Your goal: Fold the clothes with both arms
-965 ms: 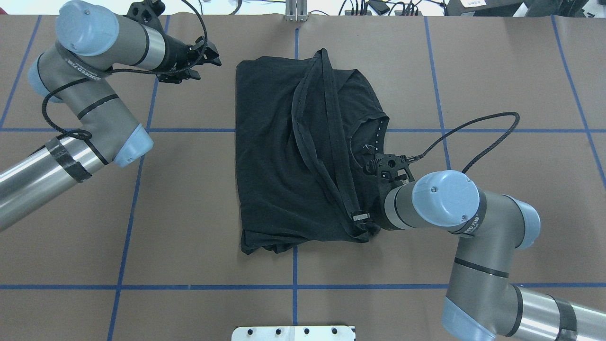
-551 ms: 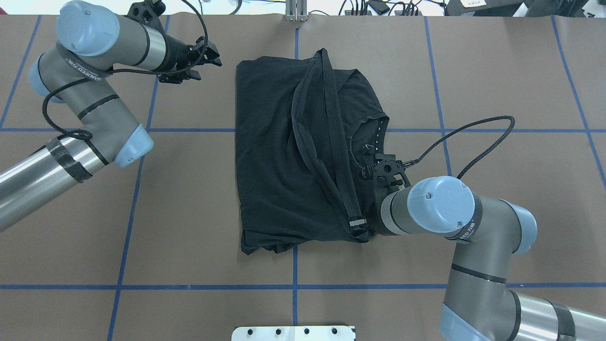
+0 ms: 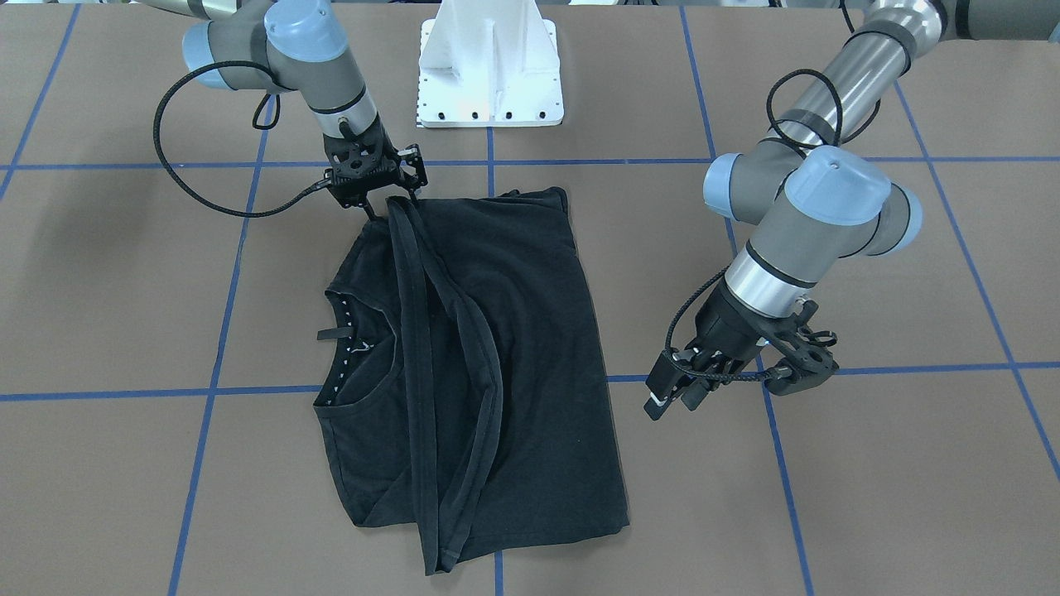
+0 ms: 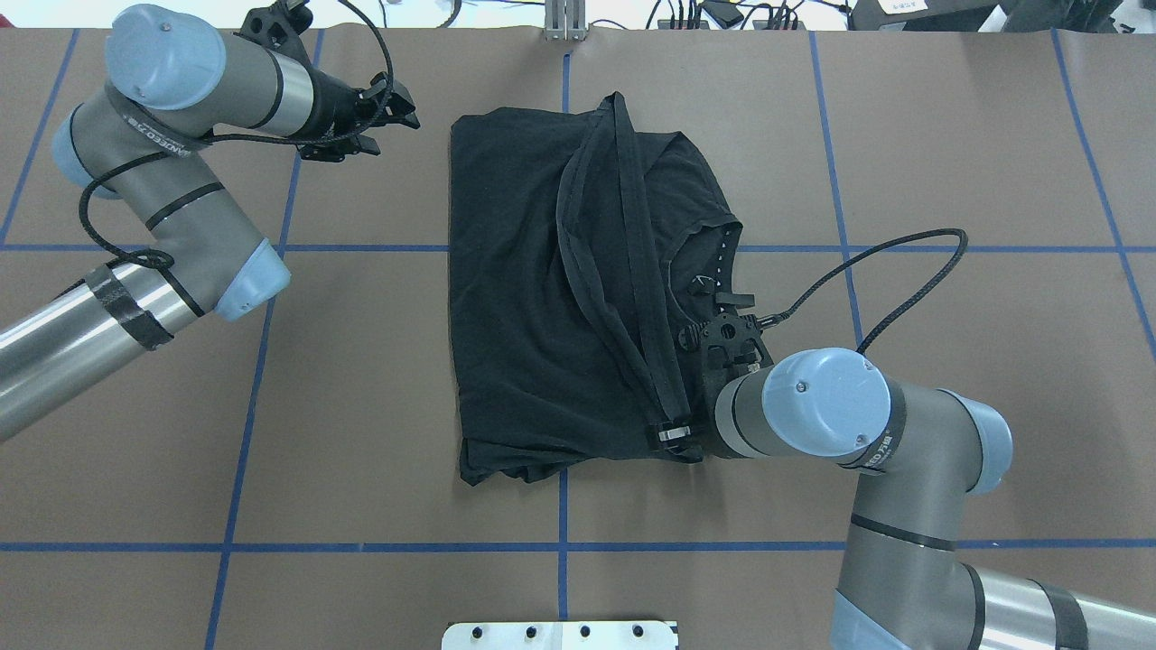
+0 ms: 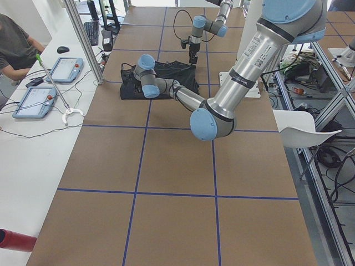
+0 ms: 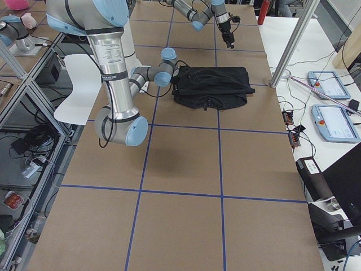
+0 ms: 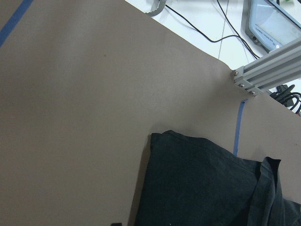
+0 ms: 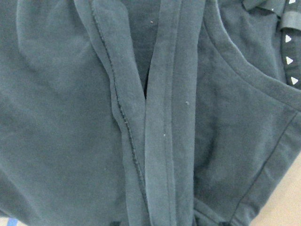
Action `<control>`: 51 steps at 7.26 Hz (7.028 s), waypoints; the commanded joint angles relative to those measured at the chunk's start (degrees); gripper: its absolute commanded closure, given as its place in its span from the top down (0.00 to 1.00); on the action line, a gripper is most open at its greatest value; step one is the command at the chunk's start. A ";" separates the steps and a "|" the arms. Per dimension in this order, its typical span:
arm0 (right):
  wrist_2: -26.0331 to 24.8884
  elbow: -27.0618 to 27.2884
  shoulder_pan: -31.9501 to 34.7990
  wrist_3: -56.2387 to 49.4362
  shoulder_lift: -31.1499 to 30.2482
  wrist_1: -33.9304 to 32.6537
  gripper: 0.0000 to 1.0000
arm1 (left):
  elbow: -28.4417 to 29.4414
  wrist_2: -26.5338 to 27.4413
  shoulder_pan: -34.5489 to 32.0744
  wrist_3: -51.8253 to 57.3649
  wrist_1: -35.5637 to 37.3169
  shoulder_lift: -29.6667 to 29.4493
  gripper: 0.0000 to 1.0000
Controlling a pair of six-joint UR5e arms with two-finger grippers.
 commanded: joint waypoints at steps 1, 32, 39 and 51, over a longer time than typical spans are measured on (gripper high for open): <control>-1.75 -0.12 -1.20 -0.01 0.18 -0.29 0.48 | -0.09 0.01 0.06 0.00 0.00 0.23 0.70; -4.04 -33.78 10.48 -4.67 33.67 -15.93 0.50 | -21.27 -4.82 -0.12 0.79 0.00 20.18 0.71; -2.47 -31.95 12.41 -8.71 33.06 -16.37 0.00 | -21.36 -4.82 -0.12 0.79 0.00 20.18 0.71; -2.46 -20.60 14.70 -11.18 17.50 -16.63 0.99 | -22.50 -4.73 -0.12 0.70 0.09 20.97 0.71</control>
